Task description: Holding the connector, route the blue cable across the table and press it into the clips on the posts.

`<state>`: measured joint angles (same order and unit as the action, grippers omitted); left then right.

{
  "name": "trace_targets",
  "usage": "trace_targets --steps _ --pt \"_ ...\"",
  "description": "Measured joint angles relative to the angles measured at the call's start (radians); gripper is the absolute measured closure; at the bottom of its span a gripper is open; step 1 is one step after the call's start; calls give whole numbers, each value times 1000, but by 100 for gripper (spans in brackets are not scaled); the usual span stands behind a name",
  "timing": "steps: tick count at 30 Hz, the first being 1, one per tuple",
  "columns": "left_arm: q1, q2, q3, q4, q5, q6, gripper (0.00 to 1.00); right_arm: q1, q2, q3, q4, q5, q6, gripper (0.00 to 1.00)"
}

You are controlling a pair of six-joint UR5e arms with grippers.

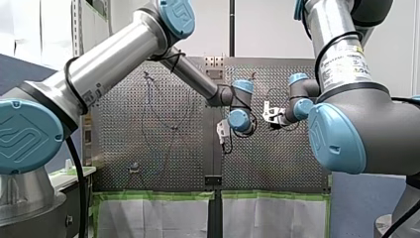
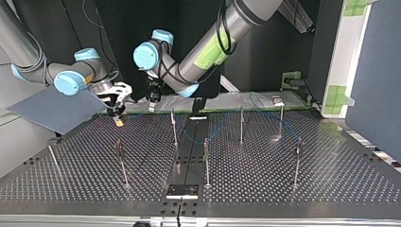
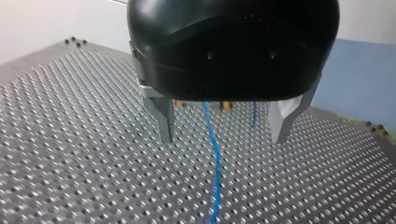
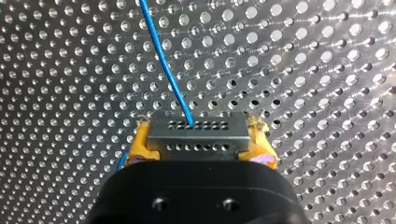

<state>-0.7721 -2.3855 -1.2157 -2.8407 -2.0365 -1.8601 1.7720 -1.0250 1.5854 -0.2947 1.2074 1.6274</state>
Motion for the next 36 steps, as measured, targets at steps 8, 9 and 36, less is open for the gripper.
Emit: trace_targets --steps 8,9,36 --pt "6 -38 63 -13 -37 -1 0 -5 -1 0 -1 -34 4 100" --pt "6 -39 72 -12 -41 -1 0 -5 -1 0 -1 -36 5 100" --pt "18 -150 216 -104 -57 -22 0 -5 -2 0 -6 -78 7 100"
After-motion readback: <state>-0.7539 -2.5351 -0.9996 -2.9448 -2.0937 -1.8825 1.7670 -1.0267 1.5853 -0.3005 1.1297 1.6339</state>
